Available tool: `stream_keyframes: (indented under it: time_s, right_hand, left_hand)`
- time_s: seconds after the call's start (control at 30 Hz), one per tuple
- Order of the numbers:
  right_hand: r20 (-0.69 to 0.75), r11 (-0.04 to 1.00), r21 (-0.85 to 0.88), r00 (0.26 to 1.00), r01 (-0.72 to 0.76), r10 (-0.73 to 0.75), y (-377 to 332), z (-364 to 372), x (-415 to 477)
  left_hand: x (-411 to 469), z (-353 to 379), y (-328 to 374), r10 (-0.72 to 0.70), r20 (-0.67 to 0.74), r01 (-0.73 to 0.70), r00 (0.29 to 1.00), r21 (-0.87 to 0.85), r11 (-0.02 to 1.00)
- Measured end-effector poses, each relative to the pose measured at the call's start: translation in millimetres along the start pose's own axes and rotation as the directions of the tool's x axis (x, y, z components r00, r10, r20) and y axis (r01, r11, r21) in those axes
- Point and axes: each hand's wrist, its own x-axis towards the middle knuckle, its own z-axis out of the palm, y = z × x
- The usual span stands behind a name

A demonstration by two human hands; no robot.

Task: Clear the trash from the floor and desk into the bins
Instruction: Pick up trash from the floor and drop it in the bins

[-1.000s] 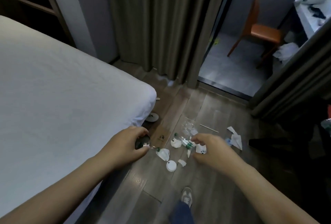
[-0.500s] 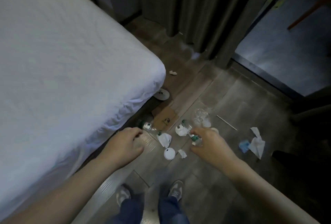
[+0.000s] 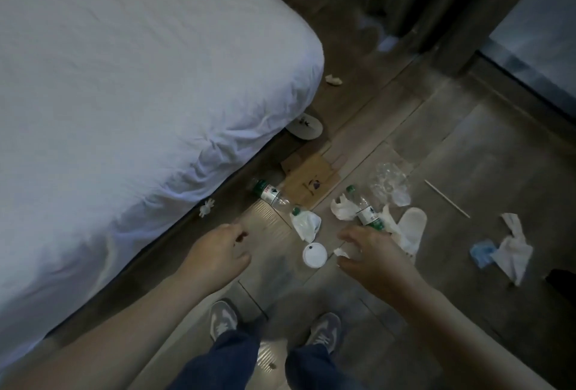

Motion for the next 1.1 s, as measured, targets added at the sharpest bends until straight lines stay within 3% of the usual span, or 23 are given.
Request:
stream_keyframes:
  time_s: [0.27, 0.4, 0.5, 0.67, 0.73, 0.97, 1.1]
  right_hand:
    - [0.034, 0.998, -0.026, 0.998, 0.056, -0.055, 25.7, 114.7, 117.2]
    - [0.030, 0.983, -0.094, 0.987, 0.160, -0.158, 37.2, 179.4, 182.4]
    - [-0.007, 0.945, -0.194, 0.963, 0.263, -0.269, 45.3, 223.9, 235.8]
    - [0.048, 0.830, -0.366, 0.900, 0.420, -0.433, 54.8, 289.2, 327.7]
    - [0.101, 0.810, -0.396, 0.897, 0.433, -0.430, 56.7, 292.0, 340.2]
    - [0.072, 0.800, -0.365, 0.871, 0.476, -0.485, 58.3, 306.8, 342.3]
    - [0.076, 0.797, -0.354, 0.864, 0.489, -0.497, 72.6, 319.4, 323.3]
  left_hand:
    - [95.5, 99.2, -106.0, -0.013, -0.029, 0.013, 0.999, -0.007, 1.000]
    - [146.6, 153.5, -162.4, 0.032, -0.032, -0.029, 0.999, 0.085, 0.996]
    - [189.9, 187.8, -198.7, 0.073, -0.042, -0.064, 0.996, 0.178, 0.982]
    - [263.9, 227.6, -269.2, 0.095, -0.150, -0.062, 0.984, 0.211, 0.976]
    - [274.0, 228.5, -280.9, 0.093, -0.161, -0.053, 0.983, 0.236, 0.970]
    - [297.9, 221.2, -311.5, -0.123, -0.309, 0.203, 0.943, 0.241, 0.949]
    - [305.2, 226.2, -320.6, -0.203, -0.284, 0.263, 0.937, 0.190, 0.946]
